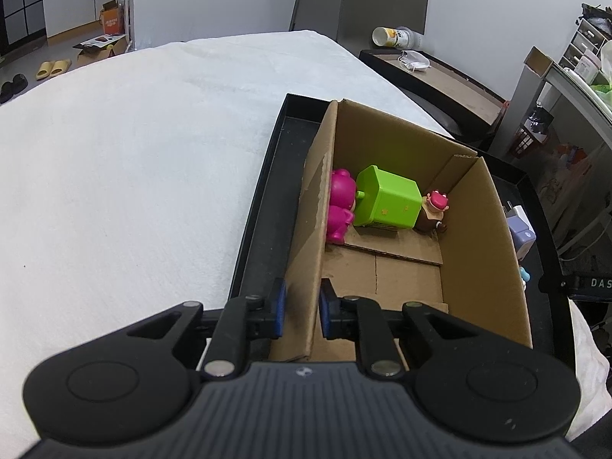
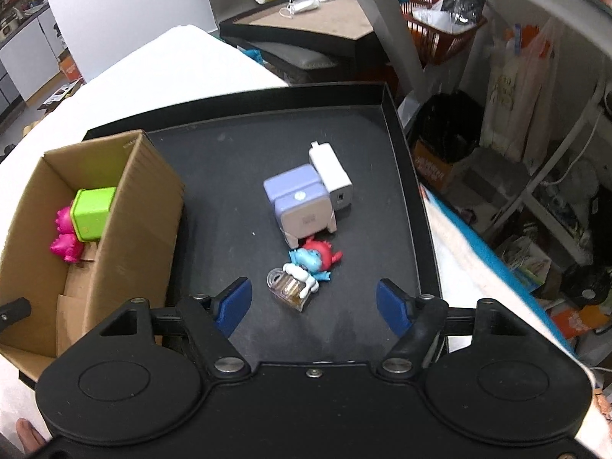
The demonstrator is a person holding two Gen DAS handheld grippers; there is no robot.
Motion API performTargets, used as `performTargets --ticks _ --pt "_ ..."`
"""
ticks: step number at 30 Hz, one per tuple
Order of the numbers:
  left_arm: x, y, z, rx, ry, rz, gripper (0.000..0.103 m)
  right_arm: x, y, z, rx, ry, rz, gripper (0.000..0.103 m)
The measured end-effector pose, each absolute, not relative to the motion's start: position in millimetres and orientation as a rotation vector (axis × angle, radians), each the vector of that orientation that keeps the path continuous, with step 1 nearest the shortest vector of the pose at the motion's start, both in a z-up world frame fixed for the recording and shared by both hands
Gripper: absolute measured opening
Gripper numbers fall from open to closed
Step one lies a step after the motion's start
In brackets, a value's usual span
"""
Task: Organize rigid objects
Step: 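Move the right gripper to the blue troll with mug and grasp it, then lift the blue troll with the right gripper and carry it over the box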
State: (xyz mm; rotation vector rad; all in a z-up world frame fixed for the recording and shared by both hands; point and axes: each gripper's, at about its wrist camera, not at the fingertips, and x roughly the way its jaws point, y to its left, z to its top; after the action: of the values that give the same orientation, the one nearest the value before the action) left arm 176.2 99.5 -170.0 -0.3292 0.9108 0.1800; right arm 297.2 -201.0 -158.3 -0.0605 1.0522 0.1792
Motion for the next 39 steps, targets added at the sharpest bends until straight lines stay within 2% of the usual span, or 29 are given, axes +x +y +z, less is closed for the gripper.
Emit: performTargets --ticks 31,33,35,39 --pt "182 98 -170 -0.336 0.926 0.203 0.017 327 -186 -211 -0.104 1.092 0.149 0.071" --pt "182 98 -170 -0.341 0.926 0.202 0.017 325 -186 -210 -0.112 1.084 0.154 0.067" --pt "182 99 -170 -0.344 0.925 0.200 0.017 324 -189 -208 -0.111 1.076 0.145 0.049" --pt "182 100 -171 -0.344 0.926 0.197 0.017 324 -200 -206 -0.062 1.107 0.123 0.049"
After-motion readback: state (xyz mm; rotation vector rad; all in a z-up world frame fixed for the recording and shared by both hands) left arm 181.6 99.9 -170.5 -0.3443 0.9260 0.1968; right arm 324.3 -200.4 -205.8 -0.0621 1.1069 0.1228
